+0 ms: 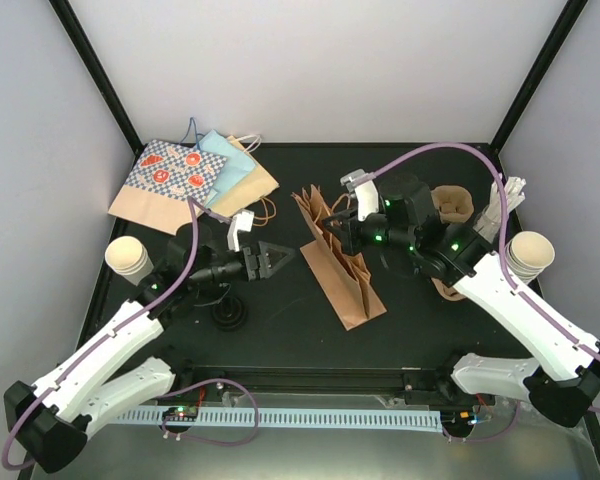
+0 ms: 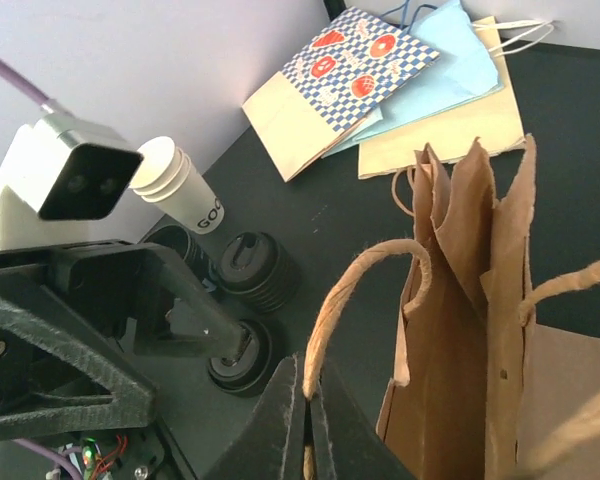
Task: Pack the takeout coffee
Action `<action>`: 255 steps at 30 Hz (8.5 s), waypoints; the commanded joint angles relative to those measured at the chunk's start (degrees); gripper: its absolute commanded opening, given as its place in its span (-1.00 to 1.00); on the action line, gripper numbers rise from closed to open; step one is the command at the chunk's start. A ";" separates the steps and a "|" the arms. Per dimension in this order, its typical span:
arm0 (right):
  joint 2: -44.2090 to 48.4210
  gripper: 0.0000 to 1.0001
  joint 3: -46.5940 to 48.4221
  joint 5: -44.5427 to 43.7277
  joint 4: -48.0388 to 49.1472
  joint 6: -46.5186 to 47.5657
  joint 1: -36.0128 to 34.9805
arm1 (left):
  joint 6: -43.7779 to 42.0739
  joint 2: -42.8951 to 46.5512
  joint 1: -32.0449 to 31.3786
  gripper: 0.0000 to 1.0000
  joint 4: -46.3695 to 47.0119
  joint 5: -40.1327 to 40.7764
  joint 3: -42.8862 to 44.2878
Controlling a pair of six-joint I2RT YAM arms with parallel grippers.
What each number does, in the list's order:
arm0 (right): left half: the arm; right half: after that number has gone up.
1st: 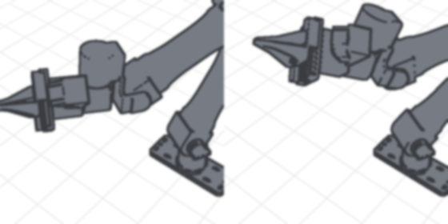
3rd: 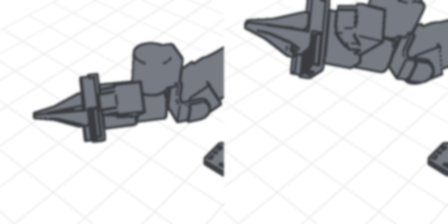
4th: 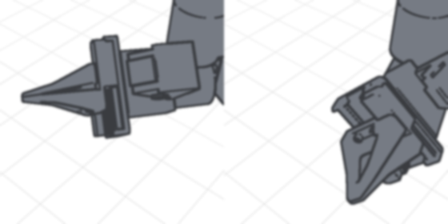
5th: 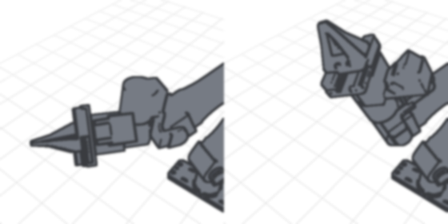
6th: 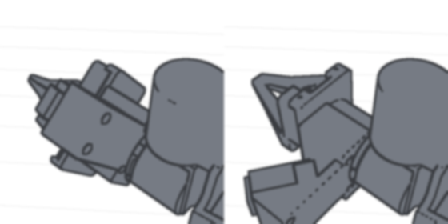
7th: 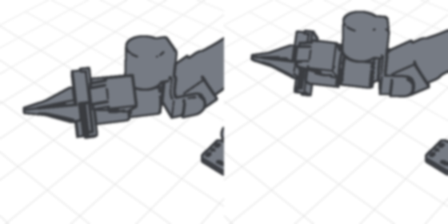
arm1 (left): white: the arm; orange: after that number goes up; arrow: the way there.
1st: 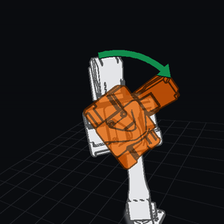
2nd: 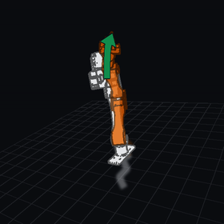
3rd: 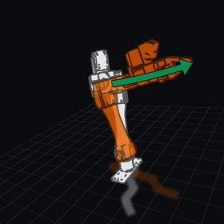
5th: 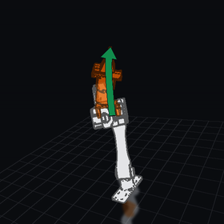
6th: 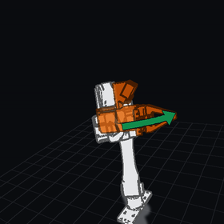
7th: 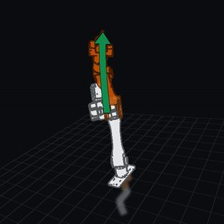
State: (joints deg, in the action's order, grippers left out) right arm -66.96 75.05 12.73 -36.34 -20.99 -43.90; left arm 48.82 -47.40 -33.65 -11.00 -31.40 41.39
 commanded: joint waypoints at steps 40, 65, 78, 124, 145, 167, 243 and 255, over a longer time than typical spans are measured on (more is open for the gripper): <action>3.63 -0.14 -1.66 1.08 -3.15 3.88 -2.75 | 17.26 -0.45 -6.50 -0.32 15.87 5.29 -1.61; 14.57 -0.03 -11.94 -14.61 -5.37 0.34 -2.58 | 7.78 -6.80 -6.36 -0.97 8.97 3.61 11.86; 20.34 -0.04 -24.39 -18.02 -4.34 -2.49 -1.26 | 7.43 -9.67 -6.26 -0.97 9.35 6.30 17.50; -3.98 0.06 7.82 -12.24 -6.15 12.93 -12.22 | 9.52 -14.14 -6.28 -0.97 8.43 2.44 20.75; -1.60 -0.97 8.04 -25.13 -5.95 6.59 -12.15 | -1.10 -3.67 -5.29 0.78 -9.39 5.60 18.77; 2.96 -0.96 3.90 -24.41 1.29 4.56 -12.17 | 12.25 -2.37 -5.66 0.63 9.12 0.92 -14.72; 5.33 -0.92 0.30 -21.81 4.96 3.53 -12.17 | 25.23 -16.47 -9.16 -0.10 39.16 -1.79 -26.48; 5.48 -0.92 0.10 -21.37 5.04 3.54 -12.17 | 24.97 -17.37 -9.15 -0.54 37.46 -1.30 -26.13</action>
State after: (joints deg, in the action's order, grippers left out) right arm -62.57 75.33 -8.91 -33.30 -17.06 -55.90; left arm 73.56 -64.25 -42.48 25.04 -32.82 13.80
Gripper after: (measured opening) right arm 0.038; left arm 0.238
